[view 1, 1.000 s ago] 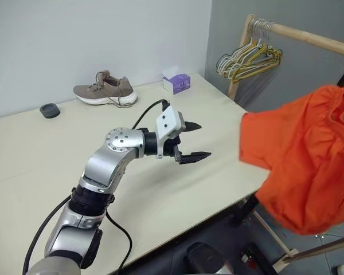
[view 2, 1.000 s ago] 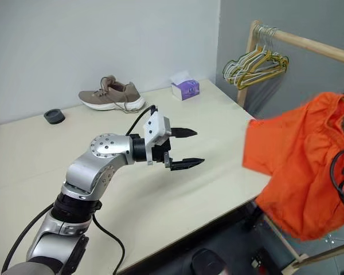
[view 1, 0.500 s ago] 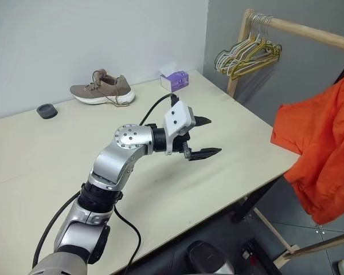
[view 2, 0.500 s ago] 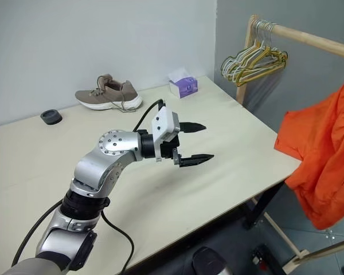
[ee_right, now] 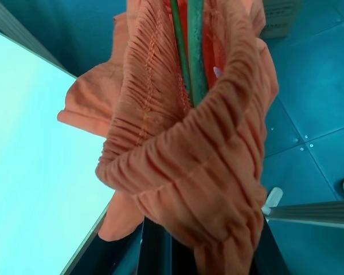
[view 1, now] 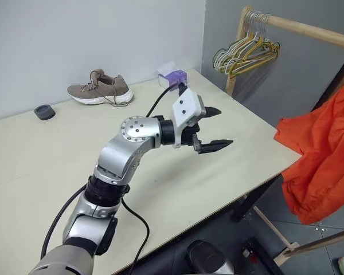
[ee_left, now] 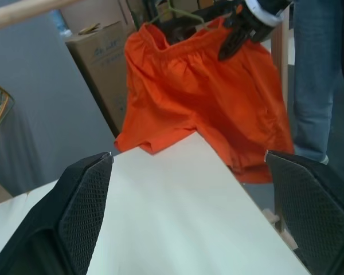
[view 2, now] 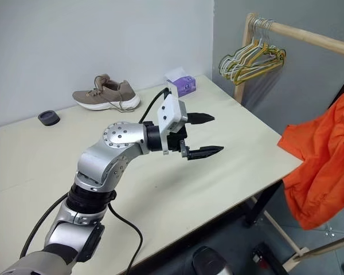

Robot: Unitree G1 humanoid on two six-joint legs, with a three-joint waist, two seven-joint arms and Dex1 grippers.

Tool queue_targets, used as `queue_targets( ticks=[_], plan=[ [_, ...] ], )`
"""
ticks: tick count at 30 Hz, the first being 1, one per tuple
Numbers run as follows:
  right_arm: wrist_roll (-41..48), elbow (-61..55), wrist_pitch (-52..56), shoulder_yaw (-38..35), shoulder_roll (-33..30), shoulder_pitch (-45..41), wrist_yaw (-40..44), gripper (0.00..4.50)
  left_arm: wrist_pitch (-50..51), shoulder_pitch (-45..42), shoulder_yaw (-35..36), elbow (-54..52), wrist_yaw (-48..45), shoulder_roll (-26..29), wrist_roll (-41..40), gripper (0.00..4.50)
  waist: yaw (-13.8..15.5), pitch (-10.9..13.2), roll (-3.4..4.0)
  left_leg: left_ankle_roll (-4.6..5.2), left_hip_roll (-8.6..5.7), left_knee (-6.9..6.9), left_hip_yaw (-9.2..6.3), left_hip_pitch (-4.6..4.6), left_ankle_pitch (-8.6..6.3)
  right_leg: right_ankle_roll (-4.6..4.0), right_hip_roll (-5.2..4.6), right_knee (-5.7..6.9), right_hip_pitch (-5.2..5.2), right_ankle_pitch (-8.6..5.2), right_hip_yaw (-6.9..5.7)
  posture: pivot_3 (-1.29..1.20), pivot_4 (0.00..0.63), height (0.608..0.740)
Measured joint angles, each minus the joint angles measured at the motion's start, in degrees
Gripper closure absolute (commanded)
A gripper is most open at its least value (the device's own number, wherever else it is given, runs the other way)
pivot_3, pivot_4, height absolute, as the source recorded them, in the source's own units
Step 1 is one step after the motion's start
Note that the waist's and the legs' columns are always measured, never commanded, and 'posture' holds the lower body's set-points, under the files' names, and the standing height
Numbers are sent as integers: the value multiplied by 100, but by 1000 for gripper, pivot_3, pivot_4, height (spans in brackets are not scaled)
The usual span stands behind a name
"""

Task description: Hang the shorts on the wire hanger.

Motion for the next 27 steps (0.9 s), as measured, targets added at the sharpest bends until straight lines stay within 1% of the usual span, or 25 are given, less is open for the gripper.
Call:
queue_targets(
  ticks=[1, 4, 6, 7, 8, 11, 15, 20, 24, 27],
  plan=[
    [3, -1, 0, -18, 22, -13, -6, 4500, 38, -28, 0, 4, 5, -16, -14, 8, 0, 0, 0, 0, 0, 0, 2, 0, 0, 0, 0, 0, 0, 0, 2, -515, 41, 740],
    [-2, -16, 0, -168, 152, -78, -99, 3732, 133, -108, 2, 16, 18, -96, -87, 0, 0, -1, 1, 1, 0, 0, 3, 1, -1, 1, 0, 0, 0, 0, 3, -516, 38, 740],
    [-1, -47, 0, -239, 226, -162, -130, 3112, 175, -119, 1, 16, 19, -131, -138, 0, -3, -1, 2, 1, 0, 0, 4, 2, -1, 1, 0, 0, -1, 0, 4, -517, 35, 740],
    [0, -99, 0, -322, 259, -198, -174, 2711, 221, -128, 2, 16, 25, -157, -165, 0, -2, -2, 3, 1, 0, 0, 4, 2, -1, 2, 0, 0, -1, -1, 4, -517, 35, 740],
    [4, -137, 0, -376, 274, -210, -201, 2443, 264, -137, 2, 16, 33, -173, -191, 0, -2, -2, 3, 1, 0, 0, 4, 2, -1, 3, 0, 0, -1, -1, 3, -518, 32, 740],
    [80, -355, 0, -545, 341, -214, -223, 1455, 340, -147, 2, 15, 75, -211, -247, 0, -2, -2, 3, 0, 0, 0, 5, 1, -2, 3, 0, 0, -1, -1, 6, -507, 26, 740],
    [148, -536, 0, -740, 349, -339, -367, 86, 433, -149, 2, 13, 85, -208, -293, 0, -2, -4, 6, 0, 0, 0, 6, 2, -2, 4, 0, 0, -1, -2, 7, -503, 20, 740],
    [-28, -747, 1, -966, 349, -677, -682, 37, 515, -148, 2, -1, 81, -190, -367, 0, -4, -7, 12, -1, 0, 0, 8, 2, -2, 4, -1, 0, -3, -2, 10, -505, 9, 740],
    [-94, -979, 0, -1161, 436, -1268, -908, 37, 545, -147, 1, -7, 68, -188, -438, 0, -11, -16, 25, -1, 1, -1, 7, 2, -3, 5, -2, 1, -5, -2, 8, -509, 2, 740],
    [-196, -1180, -14, -1156, 441, -1315, -976, 37, 545, -146, 1, -6, 44, -142, -444, 0, -7, -17, 26, -2, 0, 0, 8, 1, -3, 5, -3, 0, -5, -3, 10, -512, 0, 740]
  ],
)
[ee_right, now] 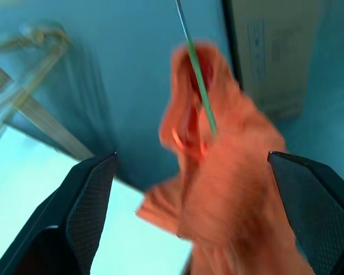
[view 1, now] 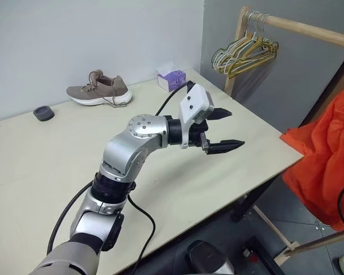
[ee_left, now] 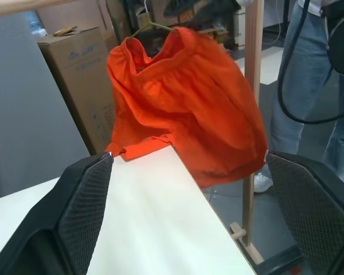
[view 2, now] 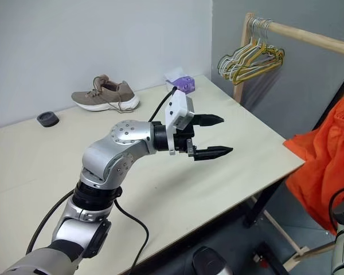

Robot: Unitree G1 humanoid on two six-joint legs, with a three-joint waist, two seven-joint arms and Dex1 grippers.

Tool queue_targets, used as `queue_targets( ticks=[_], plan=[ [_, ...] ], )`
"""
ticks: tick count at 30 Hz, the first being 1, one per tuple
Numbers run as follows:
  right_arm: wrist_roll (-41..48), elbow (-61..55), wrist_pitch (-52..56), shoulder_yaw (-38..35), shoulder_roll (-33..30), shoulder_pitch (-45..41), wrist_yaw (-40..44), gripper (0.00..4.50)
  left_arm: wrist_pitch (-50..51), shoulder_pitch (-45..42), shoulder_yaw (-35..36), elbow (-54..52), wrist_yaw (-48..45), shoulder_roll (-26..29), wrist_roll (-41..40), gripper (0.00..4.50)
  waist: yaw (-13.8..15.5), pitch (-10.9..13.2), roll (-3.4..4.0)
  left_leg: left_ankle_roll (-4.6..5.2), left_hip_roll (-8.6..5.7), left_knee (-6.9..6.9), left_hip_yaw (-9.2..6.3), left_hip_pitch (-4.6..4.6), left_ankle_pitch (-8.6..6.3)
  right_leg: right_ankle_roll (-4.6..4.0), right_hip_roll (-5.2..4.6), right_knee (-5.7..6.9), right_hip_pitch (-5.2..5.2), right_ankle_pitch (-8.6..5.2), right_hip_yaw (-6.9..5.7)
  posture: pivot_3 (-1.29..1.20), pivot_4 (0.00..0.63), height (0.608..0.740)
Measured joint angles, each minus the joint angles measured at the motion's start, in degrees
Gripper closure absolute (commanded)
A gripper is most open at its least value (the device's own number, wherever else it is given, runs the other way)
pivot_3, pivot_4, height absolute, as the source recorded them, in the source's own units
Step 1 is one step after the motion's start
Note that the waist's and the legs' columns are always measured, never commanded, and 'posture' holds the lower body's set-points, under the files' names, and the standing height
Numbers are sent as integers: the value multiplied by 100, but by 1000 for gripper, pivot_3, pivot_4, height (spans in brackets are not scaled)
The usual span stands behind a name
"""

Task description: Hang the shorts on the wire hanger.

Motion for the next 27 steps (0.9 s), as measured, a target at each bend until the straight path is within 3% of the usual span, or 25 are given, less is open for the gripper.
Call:
queue_targets(
  ticks=[9, 14, 17, 21, 27],
  plan=[
    [-14, -778, -882, 584, 39, 431, 126, 37, -12, 1, -1, 3, -90, 57, 5, 0, -27, -2, 3, 0, 0, 0, 0, 1, 0, 2, -1, 1, 0, -1, 1, -512, 0, 740],
    [491, -1714, -1782, 1379, 406, 993, 881, 37, -18, 108, 14, -5, 92, 119, 80, 0, -125, -7, -3, 0, 7, -1, -8, 2, 0, 4, 4, 1, 3, -2, -8, -476, 0, 740],
    [942, -2268, -2206, 2016, 1021, 1416, 1332, 37, -53, 451, 79, -55, 685, 137, 352, 0, -154, -9, -5, -1, 15, -1, -26, 3, 0, 5, 11, 4, 3, -1, -8, -433, 0, 740],
    [1117, -2554, -3192, 3137, 1825, 2045, 1673, 37, -196, 1261, 651, -77, 2189, 150, 1210, 0, -76, -12, -14, 0, 16, 6, -56, -5, -1, 9, 15, 6, 3, 1, -14, -338, 0, 740],
    [560, -1788, -5212, 4674, 2614, 2718, 1955, 37, 12, 2909, 1824, -283, 3828, 160, 1986, 0, 391, -48, -86, -1, 22, 17, -85, -9, -2, 16, 17, 10, -8, 7, -42, -202, 0, 740]
  ],
)
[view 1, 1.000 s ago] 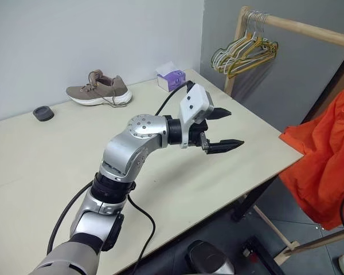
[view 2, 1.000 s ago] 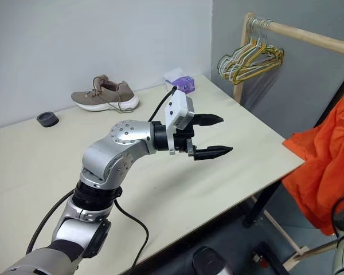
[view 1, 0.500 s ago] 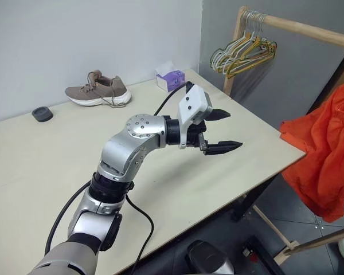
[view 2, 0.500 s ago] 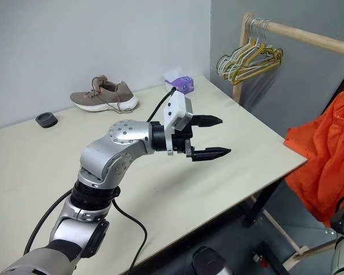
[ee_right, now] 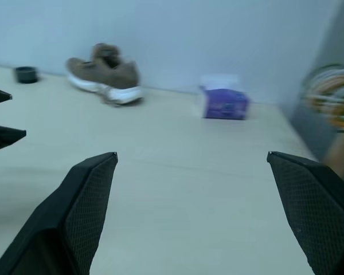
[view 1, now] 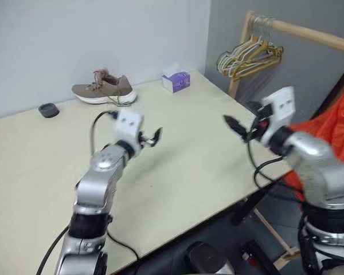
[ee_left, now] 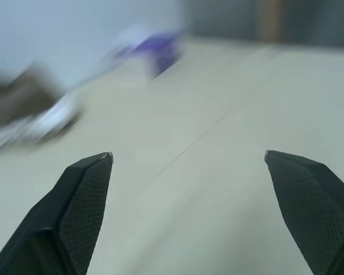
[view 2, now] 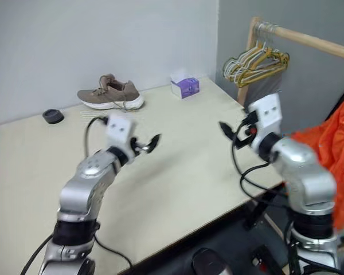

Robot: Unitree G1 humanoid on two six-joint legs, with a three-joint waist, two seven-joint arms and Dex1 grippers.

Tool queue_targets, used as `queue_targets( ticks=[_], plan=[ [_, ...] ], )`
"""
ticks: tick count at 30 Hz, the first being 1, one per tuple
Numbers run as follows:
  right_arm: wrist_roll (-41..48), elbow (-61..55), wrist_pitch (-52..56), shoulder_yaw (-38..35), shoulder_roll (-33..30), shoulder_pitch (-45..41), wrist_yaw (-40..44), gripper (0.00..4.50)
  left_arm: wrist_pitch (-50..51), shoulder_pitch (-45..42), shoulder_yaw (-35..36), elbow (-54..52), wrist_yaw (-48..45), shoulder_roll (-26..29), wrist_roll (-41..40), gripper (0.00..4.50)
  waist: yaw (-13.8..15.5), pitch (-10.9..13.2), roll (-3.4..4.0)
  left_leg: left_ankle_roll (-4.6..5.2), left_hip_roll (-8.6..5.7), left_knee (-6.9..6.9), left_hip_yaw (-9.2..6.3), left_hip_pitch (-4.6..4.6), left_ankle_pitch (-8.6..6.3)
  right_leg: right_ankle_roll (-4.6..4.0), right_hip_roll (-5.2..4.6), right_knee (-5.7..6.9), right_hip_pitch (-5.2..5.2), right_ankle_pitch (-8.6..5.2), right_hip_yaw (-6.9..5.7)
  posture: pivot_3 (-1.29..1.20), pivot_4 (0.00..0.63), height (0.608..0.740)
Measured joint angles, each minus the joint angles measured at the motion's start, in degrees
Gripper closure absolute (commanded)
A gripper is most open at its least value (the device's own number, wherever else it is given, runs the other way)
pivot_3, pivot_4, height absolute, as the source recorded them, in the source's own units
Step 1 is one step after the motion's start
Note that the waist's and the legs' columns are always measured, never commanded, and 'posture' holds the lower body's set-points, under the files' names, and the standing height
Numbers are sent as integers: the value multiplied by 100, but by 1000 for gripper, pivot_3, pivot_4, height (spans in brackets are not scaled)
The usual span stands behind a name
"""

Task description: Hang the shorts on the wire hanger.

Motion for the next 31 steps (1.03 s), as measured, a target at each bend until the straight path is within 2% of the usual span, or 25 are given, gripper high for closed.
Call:
queue_targets(
  ticks=[2, 6, 10, 14, 19, 31],
  plan=[
    [-210, 644, -660, 317, 313, 149, 60, 37, -49, 742, 361, -77, 342, -19, 161, 0, 258, -12, -20, -3, 2, 0, -2, -3, -2, 0, 0, -1, -1, 0, -2, -167, 0, 740],
    [-508, 1688, -1639, 661, 712, 320, 154, 37, -325, 1558, 1007, -128, 706, -230, 201, 0, 896, -10, -47, -27, 4, 10, -6, -18, -16, 0, -2, -6, -9, 1, -10, -80, 0, 740],
    [-652, 2427, -2392, 816, 1020, 320, 242, 37, -592, 1771, 1415, -291, 775, -398, 39, 0, 1558, -13, -54, -34, 2, 14, -7, -27, -21, -3, -2, -9, -12, 2, -19, -48, 0, 740],
    [-716, 2775, -2732, 827, 1043, 206, 321, 37, -686, 1666, 1549, -432, 748, -407, -121, 0, 1960, -14, -53, -34, 3, 16, 0, -24, -21, -29, -1, -7, -13, 17, -17, -42, 0, 740],
    [-786, 2991, -2928, 760, 1058, 175, 260, 37, -690, 1385, 1570, -434, 652, -356, -311, 0, 2168, -17, -53, -34, 3, 17, 8, -22, -20, -44, 1, -5, -13, 25, -16, -34, 0, 740],
    [-808, 2965, -2907, 532, 1206, 346, -63, 37, -783, 1242, 1565, -435, 592, -330, -438, 0, 2287, -24, -49, -34, 4, 18, 15, -19, -20, -49, 5, -2, -15, 29, -9, -10, 0, 740]
  ],
)
